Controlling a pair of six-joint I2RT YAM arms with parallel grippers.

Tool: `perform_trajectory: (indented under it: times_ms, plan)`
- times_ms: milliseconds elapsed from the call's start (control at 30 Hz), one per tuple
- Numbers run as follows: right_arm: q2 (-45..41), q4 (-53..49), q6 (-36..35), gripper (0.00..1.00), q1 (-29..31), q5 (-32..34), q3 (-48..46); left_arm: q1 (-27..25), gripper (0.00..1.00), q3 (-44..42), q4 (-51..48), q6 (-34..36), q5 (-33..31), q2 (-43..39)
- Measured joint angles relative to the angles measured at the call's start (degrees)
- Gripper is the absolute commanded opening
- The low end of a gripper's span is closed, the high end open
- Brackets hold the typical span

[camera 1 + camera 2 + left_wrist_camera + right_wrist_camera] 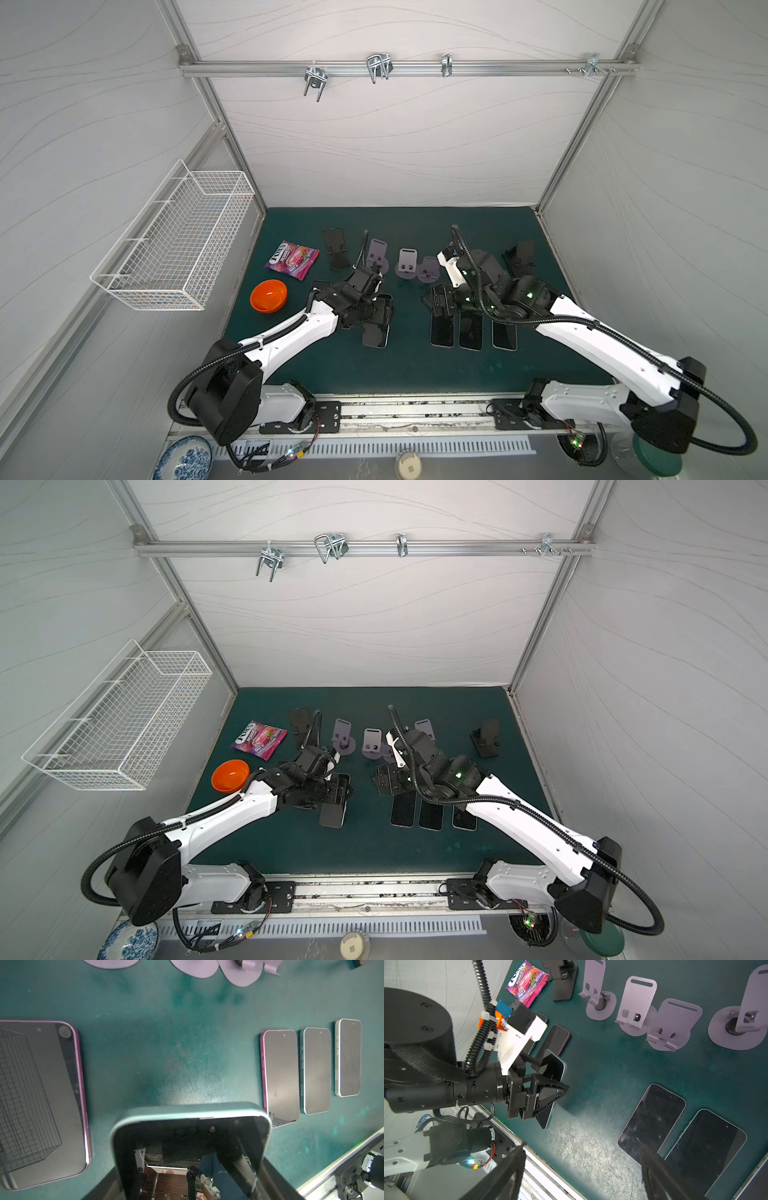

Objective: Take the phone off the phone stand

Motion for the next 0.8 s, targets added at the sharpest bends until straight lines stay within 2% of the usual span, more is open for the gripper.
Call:
perform_trajectory:
  times_ms: [800]
  plan:
    - [0.11, -0.98, 0.0, 0.88, 0.0, 0.72, 0.09, -1.33, 0.64, 3.21, -0.11, -0.9, 0.33, 7.08]
